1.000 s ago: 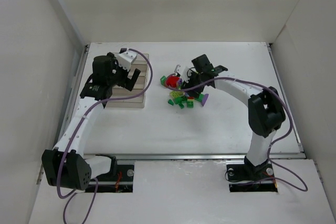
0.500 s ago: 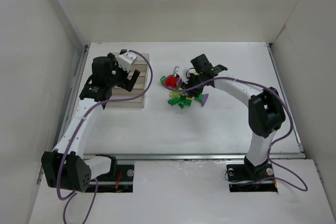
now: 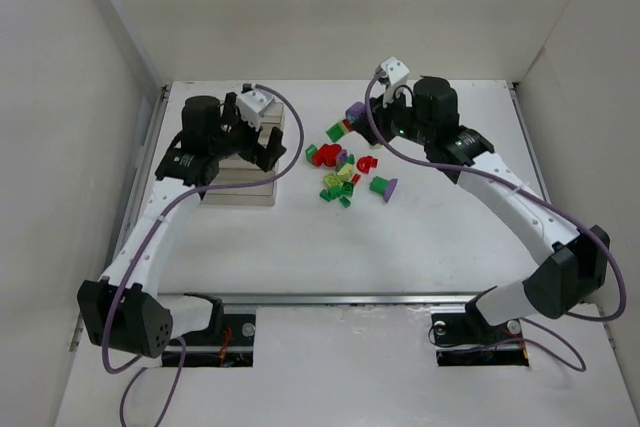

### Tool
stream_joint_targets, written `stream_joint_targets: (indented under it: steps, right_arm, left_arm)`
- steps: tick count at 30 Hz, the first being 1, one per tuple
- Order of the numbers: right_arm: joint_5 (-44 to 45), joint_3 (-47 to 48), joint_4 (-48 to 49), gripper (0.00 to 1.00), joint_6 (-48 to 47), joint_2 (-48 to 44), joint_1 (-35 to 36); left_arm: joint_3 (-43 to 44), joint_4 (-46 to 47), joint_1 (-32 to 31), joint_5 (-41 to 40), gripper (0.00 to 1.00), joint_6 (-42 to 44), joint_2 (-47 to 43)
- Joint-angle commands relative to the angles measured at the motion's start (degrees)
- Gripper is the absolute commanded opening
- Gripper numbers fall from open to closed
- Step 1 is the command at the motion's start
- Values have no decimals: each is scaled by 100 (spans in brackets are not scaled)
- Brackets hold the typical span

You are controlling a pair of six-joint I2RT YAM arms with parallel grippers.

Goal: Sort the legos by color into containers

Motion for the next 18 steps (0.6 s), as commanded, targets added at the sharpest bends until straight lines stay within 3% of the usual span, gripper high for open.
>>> stream_joint_targets:
  steps: [1,6,9,14,18]
  right_arm:
    - [347,-63,1081,0,1554,-29,406]
    - [717,-335,1564,0,1773,-135,802]
    - [928,-388,1626,0,1913,-257,803]
    - [1059,-652,1881,0,1914,-460,908]
    - [1174,-652,1881,0,1914,-460,908]
  left_arm:
    - [687,360,-87,634,100,-1220,293]
    - [1059,466,-87,1976,98,-2653,751]
    - [1322,283,-87,2216,96,-3242,1163]
    - [1735,-507,-148,2629,85,-3078,1769]
    - [1947,-773,-332,2823,84,-2841,1920]
